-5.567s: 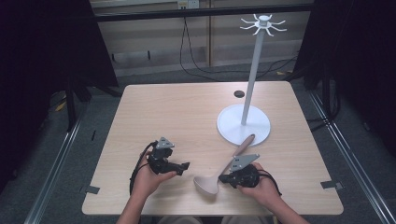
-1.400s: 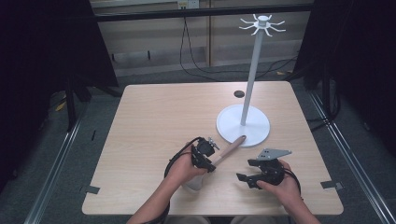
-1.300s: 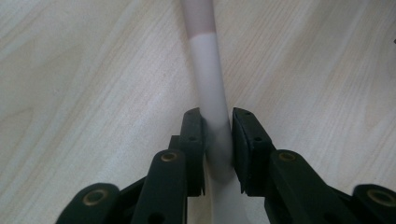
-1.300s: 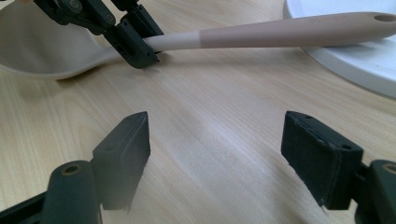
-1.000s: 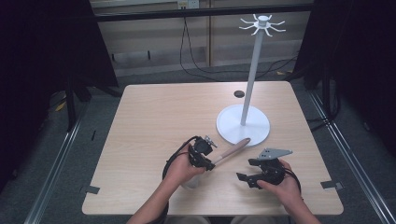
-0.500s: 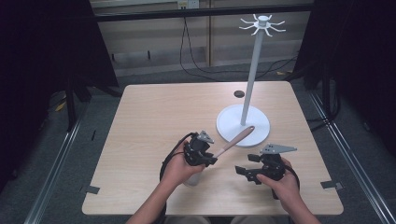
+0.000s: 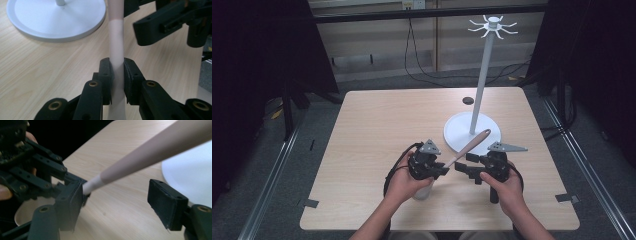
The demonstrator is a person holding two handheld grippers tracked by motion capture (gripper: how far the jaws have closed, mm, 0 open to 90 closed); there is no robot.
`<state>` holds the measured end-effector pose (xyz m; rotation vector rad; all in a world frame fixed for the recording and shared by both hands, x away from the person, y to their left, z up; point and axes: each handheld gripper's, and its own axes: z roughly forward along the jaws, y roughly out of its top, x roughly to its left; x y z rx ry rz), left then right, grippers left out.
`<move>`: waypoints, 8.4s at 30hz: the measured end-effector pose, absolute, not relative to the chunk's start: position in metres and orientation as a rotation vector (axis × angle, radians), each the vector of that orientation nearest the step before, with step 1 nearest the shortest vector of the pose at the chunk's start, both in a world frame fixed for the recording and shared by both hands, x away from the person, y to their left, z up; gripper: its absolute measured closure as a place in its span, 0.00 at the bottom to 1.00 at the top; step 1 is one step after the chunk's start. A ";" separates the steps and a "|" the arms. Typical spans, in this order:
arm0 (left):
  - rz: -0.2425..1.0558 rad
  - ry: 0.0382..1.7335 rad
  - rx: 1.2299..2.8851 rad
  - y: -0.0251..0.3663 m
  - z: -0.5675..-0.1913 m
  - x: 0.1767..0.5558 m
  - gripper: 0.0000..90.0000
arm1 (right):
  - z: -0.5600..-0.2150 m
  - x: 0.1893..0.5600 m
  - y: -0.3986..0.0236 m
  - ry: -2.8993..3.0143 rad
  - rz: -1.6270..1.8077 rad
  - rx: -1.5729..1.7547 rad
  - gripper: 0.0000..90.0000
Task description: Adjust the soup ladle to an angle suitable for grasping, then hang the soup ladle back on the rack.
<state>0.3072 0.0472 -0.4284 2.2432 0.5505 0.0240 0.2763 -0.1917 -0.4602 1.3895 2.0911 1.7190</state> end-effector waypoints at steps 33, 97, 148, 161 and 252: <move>0.104 0.584 2.055 0.052 -0.415 0.300 0.87 | -0.424 0.286 -0.178 1.819 2.069 1.523 0.86; 0.126 0.784 2.010 0.099 -0.464 0.328 0.02 | -0.373 0.308 -0.195 1.931 1.771 1.179 0.87; 0.117 0.800 2.075 0.100 -0.474 0.327 0.02 | -0.300 0.342 -0.206 1.931 1.718 1.052 0.87; 0.113 0.792 2.081 0.099 -0.475 0.326 0.02 | -0.283 0.351 -0.207 1.920 1.731 1.023 0.87; 0.117 0.763 2.096 0.102 -0.474 0.327 0.02 | -0.287 0.375 -0.230 1.817 1.642 1.124 0.81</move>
